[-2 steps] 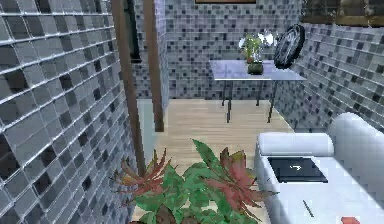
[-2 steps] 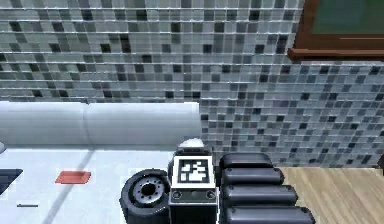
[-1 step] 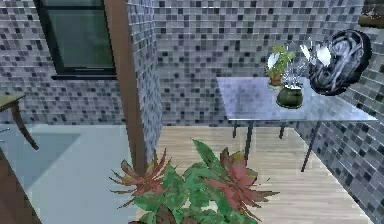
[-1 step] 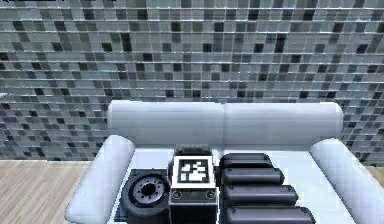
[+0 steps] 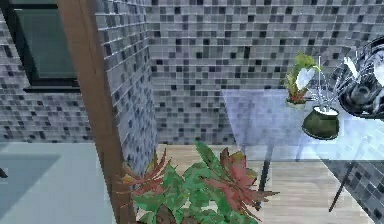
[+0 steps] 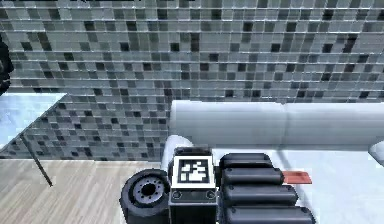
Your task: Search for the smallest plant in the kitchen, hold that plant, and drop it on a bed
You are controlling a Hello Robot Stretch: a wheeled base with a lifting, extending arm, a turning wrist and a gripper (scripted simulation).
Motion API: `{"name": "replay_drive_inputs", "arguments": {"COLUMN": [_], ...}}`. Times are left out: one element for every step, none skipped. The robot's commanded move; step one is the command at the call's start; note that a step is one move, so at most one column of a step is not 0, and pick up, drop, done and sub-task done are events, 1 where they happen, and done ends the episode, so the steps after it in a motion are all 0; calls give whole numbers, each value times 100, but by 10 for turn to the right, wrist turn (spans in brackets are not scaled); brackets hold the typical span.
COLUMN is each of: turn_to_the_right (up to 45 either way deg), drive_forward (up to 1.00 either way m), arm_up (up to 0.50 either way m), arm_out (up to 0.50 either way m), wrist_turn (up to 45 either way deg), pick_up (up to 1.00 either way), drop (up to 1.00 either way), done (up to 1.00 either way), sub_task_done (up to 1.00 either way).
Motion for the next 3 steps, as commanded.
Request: {"name": "replay_drive_inputs", "arguments": {"turn_to_the_right": [0,-450,-120], "drive_forward": [30,0,0], "arm_up": [0,0,0], "arm_out": [0,0,0], "wrist_turn": [0,0,0], "pick_up": [0,0,0], "drop": [0,0,0], "done": [0,0,0], "sub_task_done": [0,0,0]}}
